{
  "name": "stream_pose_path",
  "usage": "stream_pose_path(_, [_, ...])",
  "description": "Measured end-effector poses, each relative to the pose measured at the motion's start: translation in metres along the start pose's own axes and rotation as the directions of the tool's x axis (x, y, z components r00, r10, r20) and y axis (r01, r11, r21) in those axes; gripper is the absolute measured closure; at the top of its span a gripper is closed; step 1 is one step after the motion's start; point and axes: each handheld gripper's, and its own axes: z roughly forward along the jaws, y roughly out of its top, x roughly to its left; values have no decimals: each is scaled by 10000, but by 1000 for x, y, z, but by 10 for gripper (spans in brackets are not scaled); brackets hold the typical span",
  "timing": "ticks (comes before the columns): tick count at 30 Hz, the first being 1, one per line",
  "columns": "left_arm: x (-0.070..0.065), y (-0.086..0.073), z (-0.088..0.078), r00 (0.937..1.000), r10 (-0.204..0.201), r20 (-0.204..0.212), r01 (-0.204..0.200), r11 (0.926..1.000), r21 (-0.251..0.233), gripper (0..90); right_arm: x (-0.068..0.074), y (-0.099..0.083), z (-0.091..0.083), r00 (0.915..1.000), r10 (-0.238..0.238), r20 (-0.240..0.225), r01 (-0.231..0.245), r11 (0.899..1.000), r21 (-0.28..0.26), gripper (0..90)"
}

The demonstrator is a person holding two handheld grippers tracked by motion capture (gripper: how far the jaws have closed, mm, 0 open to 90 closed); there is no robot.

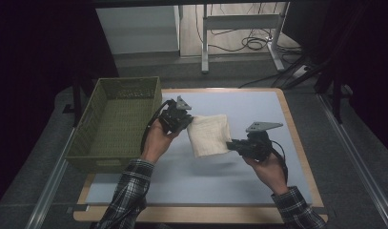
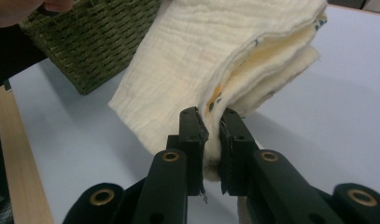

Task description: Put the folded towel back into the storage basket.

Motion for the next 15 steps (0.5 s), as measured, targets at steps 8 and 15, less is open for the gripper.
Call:
stream_pose_path(8, [15, 1, -14, 9992, -39, -391, 40, 10000, 14, 847, 5, 17, 12, 9998, -74, -208, 74, 10000, -17, 809])
stream_pose_path(15, [28, 0, -25, 9978, -175, -642, 176, 9998, 13, 847, 10, 35, 21, 9992, -237, -311, 235, 9997, -75, 809])
